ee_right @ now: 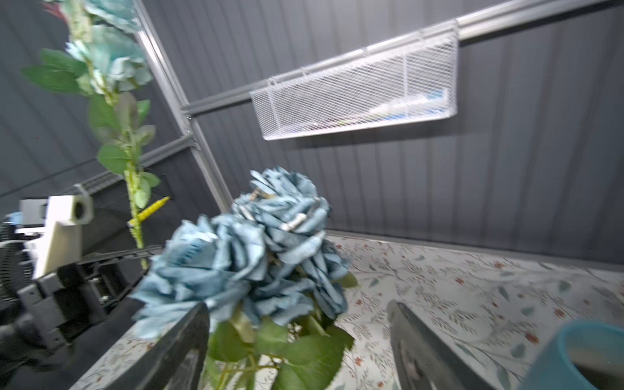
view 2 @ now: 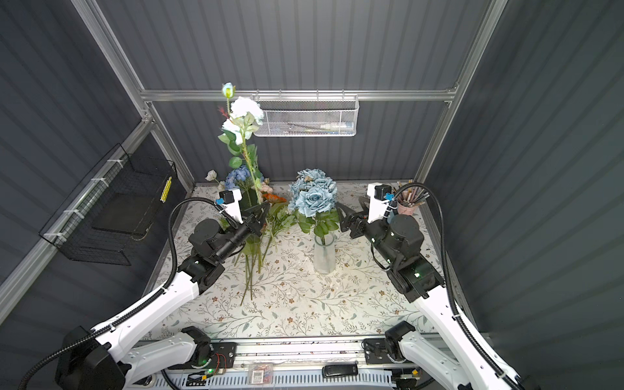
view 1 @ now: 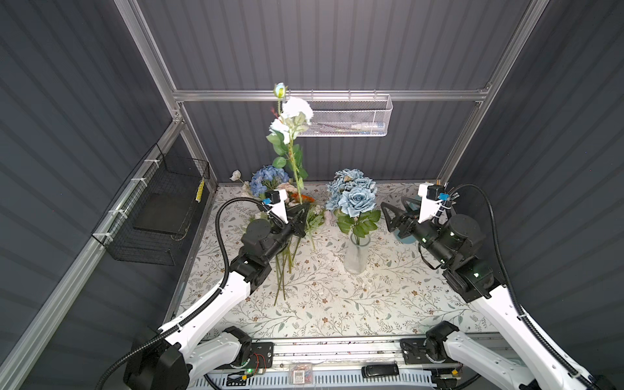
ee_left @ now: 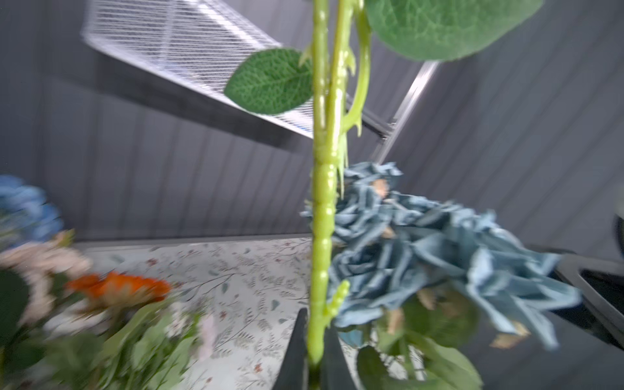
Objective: Arrange flowers in a vase
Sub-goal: Pick up the flower from the flowers, then pass the flower.
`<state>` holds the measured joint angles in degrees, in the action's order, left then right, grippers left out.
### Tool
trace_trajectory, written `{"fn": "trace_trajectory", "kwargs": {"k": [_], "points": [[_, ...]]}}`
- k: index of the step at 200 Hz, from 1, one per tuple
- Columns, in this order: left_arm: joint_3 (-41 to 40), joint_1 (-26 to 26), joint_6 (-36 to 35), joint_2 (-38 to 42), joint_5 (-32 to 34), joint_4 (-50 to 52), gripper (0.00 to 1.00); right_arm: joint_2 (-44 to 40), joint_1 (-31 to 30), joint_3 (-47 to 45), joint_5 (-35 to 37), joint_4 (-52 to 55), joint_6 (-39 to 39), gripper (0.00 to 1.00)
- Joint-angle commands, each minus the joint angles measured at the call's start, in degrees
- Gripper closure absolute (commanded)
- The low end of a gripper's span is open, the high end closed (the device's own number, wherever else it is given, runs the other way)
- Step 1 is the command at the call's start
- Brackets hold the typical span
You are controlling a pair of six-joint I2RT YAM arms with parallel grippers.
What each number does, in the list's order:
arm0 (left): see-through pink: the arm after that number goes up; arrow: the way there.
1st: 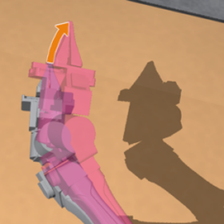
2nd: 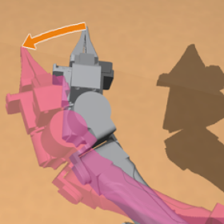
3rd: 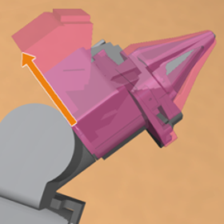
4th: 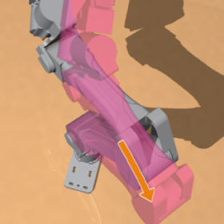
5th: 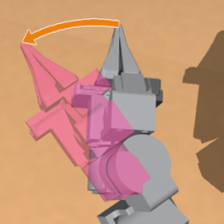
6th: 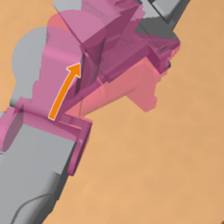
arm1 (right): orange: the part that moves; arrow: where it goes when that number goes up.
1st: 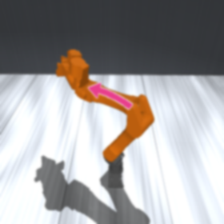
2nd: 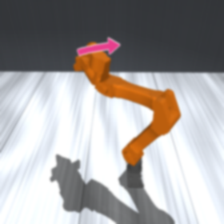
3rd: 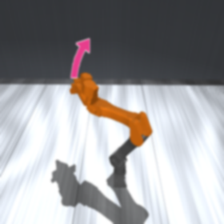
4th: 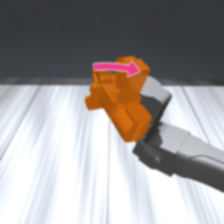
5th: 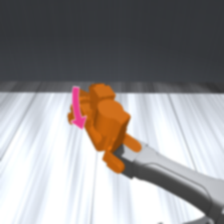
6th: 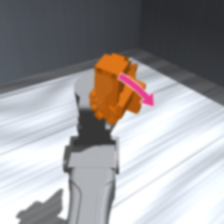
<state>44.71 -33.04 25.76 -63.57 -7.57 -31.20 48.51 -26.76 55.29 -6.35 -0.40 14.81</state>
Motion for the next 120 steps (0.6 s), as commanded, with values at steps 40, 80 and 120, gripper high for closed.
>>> {"fn": "trace_trajectory", "kwargs": {"k": [40, 80, 120], "points": [[8.56, -5.62, -2.81, -5.19, -22.8, -8.67, 1.0, 2.93, -0.23, 5.68, -24.39, -7.83, 5.24, 0.21], [13.69, -11.14, -6.25, -11.21, -27.25, -5.61, 1.0, 4.58, -1.36, 5.8, -26.12, -9.31, 6.53, 0.24], [16.42, -13.1, -6.86, -15.38, -28.92, -5.65, 1.0, 4.74, -1.85, 5.54, -25.75, -7.8, 6.11, 0.32]]}}
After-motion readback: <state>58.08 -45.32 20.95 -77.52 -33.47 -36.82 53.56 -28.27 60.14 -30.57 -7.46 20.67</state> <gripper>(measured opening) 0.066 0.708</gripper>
